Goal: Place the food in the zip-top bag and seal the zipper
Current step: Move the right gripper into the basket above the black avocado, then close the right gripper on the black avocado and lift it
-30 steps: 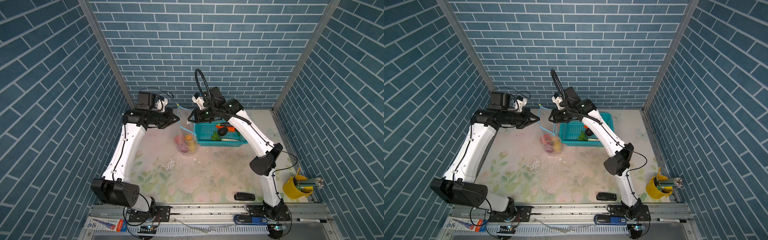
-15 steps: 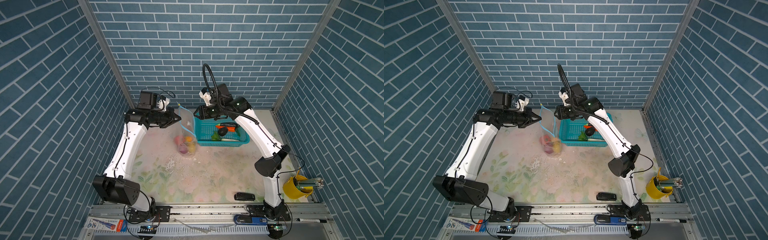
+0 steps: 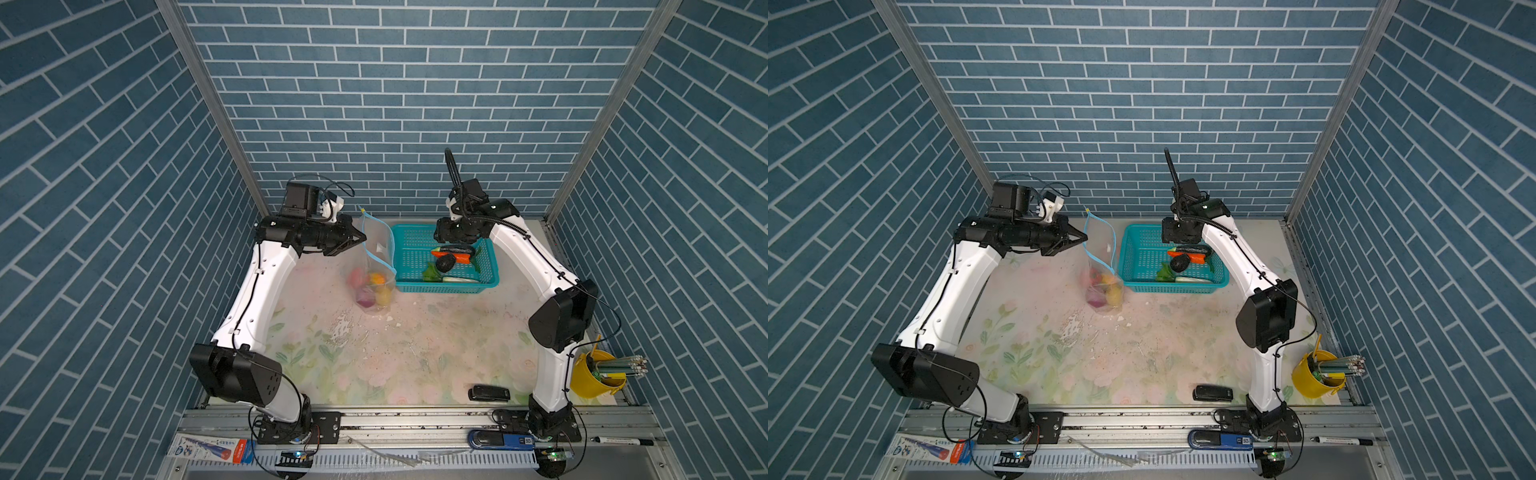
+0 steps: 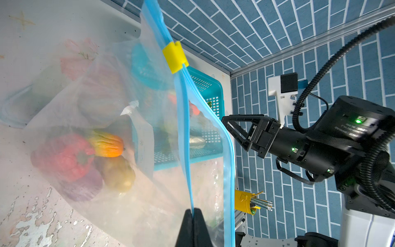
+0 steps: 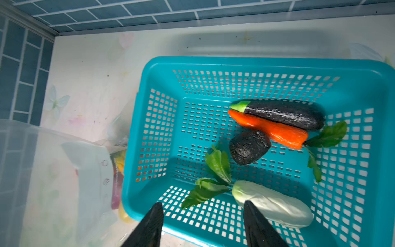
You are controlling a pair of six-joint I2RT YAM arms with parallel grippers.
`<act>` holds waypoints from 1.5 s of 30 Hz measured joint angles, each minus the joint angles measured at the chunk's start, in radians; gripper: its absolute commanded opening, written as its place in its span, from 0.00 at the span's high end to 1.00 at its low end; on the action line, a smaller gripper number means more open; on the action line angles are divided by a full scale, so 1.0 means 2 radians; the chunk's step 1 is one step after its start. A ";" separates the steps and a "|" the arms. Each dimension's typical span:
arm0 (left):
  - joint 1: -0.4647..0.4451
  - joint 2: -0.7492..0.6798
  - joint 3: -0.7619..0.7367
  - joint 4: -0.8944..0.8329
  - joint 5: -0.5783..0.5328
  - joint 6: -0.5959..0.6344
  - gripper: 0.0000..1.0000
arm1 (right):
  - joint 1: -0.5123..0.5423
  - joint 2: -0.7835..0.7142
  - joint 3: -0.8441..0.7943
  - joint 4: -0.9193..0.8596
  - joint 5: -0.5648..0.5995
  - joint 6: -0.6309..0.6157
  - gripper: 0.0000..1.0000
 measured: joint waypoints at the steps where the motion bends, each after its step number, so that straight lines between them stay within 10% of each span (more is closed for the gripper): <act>1: 0.000 0.000 0.000 0.001 0.000 0.000 1.00 | -0.003 0.002 -0.002 0.002 0.001 0.004 0.38; 45: -0.003 0.000 -0.014 0.017 0.000 -0.001 1.00 | -0.048 0.135 -0.083 0.086 0.004 0.234 0.21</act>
